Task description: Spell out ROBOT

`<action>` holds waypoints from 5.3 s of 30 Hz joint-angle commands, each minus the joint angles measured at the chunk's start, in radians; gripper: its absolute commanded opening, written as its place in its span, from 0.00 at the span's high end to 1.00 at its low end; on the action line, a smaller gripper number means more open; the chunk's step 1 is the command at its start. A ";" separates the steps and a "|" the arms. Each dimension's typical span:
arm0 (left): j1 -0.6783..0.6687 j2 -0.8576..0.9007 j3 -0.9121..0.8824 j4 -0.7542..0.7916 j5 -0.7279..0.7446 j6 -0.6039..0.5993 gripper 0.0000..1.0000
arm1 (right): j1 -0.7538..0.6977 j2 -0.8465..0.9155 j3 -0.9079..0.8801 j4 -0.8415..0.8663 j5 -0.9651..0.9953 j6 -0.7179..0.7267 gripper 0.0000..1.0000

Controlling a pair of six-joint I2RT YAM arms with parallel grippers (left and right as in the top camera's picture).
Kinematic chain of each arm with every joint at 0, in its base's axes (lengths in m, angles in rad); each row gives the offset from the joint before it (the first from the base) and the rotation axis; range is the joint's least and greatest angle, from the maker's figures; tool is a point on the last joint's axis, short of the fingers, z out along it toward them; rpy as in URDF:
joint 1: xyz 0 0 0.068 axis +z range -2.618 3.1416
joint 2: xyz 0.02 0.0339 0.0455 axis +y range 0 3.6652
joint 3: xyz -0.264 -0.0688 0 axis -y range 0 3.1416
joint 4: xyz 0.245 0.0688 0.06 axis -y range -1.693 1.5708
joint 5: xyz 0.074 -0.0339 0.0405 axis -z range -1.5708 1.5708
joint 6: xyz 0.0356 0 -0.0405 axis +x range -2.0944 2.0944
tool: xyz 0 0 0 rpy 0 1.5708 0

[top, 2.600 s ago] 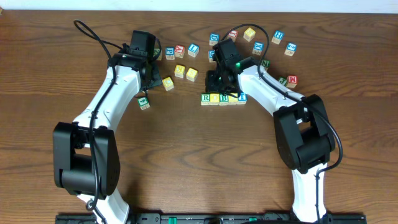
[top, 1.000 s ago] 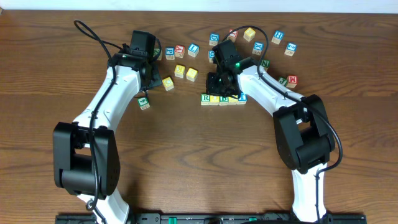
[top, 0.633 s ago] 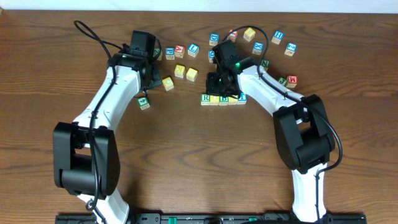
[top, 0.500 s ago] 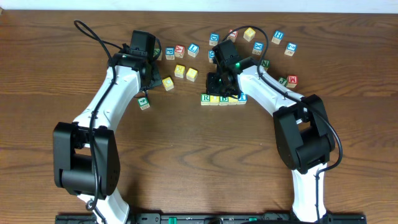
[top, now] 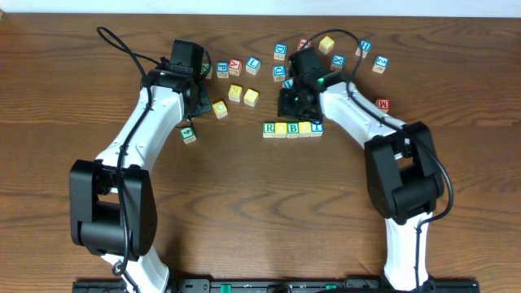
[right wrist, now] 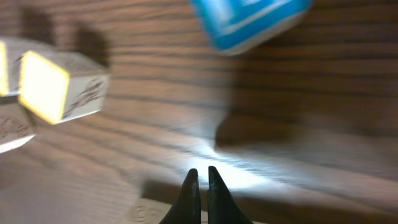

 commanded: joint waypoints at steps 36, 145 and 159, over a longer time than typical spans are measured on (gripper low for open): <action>0.004 0.000 -0.003 -0.002 -0.014 0.006 0.93 | -0.063 0.010 0.018 -0.131 0.051 -0.050 0.99; 0.004 0.000 -0.003 0.009 -0.013 0.006 0.92 | -0.065 0.010 0.018 -0.122 0.172 -0.034 0.99; 0.004 0.000 -0.003 0.010 -0.013 0.006 0.93 | -0.065 0.010 0.018 -0.143 0.199 -0.016 0.99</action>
